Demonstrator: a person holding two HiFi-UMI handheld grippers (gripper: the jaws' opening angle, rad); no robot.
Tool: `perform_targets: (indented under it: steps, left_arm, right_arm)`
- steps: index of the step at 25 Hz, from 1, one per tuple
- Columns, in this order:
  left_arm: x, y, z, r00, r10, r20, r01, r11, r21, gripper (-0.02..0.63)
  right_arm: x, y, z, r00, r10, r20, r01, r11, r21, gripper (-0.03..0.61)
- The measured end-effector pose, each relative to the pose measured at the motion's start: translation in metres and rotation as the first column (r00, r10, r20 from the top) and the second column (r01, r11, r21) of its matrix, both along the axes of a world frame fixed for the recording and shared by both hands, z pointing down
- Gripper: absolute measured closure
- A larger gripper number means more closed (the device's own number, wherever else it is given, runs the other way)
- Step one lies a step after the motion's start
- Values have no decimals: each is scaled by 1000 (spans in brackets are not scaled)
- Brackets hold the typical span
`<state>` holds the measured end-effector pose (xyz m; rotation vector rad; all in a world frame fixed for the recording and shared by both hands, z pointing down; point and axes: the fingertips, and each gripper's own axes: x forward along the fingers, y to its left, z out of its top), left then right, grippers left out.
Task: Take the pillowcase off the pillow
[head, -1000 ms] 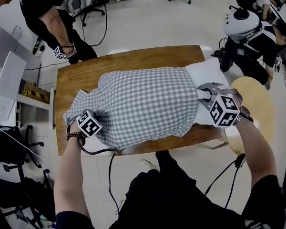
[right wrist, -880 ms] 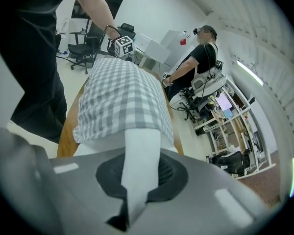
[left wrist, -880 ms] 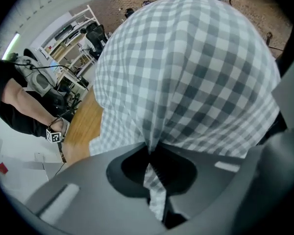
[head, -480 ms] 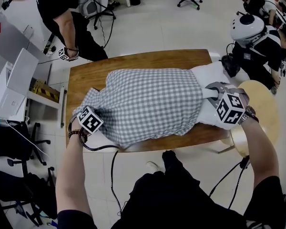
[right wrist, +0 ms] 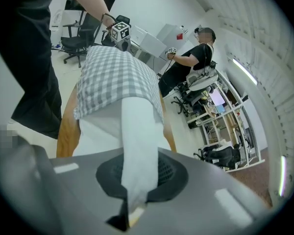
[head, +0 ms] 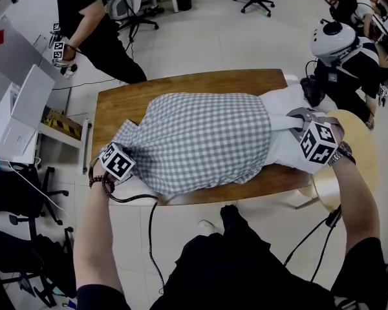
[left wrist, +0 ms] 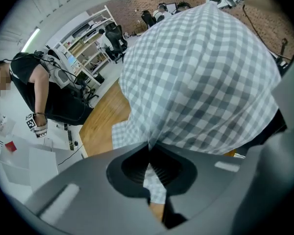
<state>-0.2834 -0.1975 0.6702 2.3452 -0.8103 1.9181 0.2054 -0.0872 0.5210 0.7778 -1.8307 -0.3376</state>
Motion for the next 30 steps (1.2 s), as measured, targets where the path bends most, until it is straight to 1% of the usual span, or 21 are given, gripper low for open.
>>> perform_targets:
  steps: [7, 15, 24, 27, 30]
  left_arm:
    - [-19, -1, -6, 1000, -16, -4, 16, 1000, 7, 604]
    - [-31, -2, -13, 999, -32, -4, 32, 999, 8, 603]
    - [-43, -1, -9, 998, -55, 13, 55, 998, 6, 603]
    - [-47, -1, -4, 998, -60, 23, 60, 998, 5, 603]
    - [-52, -4, -4, 998, -56, 32, 56, 998, 13, 601]
  right_arm:
    - [9, 2, -4, 999, 36, -27, -36, 999, 5, 561]
    - [35, 3, -11, 996, 74, -54, -74, 997, 4, 561]
    - [66, 8, -3, 991, 119, -66, -120, 993, -10, 561]
    - [68, 10, 5, 990, 125, -64, -127, 992, -18, 560]
    - [61, 8, 9, 991, 125, -55, -127, 991, -35, 555]
